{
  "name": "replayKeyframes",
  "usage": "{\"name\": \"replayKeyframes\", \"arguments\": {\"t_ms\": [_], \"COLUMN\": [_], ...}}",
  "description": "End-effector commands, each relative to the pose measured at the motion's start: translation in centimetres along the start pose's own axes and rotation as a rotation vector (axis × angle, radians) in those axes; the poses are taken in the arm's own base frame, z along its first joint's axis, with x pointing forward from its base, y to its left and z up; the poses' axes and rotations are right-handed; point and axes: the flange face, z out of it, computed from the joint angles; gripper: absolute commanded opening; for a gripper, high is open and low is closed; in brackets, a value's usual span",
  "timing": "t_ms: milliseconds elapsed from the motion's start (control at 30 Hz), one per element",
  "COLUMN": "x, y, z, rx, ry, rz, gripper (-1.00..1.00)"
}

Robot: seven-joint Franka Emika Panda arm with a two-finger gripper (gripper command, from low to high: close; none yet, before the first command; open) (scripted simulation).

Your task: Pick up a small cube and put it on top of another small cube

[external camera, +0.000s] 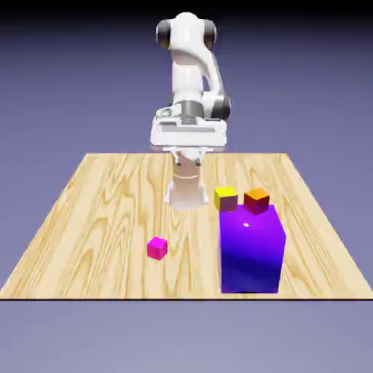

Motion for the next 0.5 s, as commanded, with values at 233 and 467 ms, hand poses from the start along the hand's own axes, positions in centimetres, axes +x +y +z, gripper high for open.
{"name": "replayKeyframes", "arguments": {"t_ms": [233,467], "x": [-1.3,-4.9], "y": [9.2,18.3], "z": [10.1,16.0], "rx": [-0.385,-0.666], "ry": [-0.248,-0.503], "rz": [0.218,0.449], "gripper": [0.00,0.00]}}
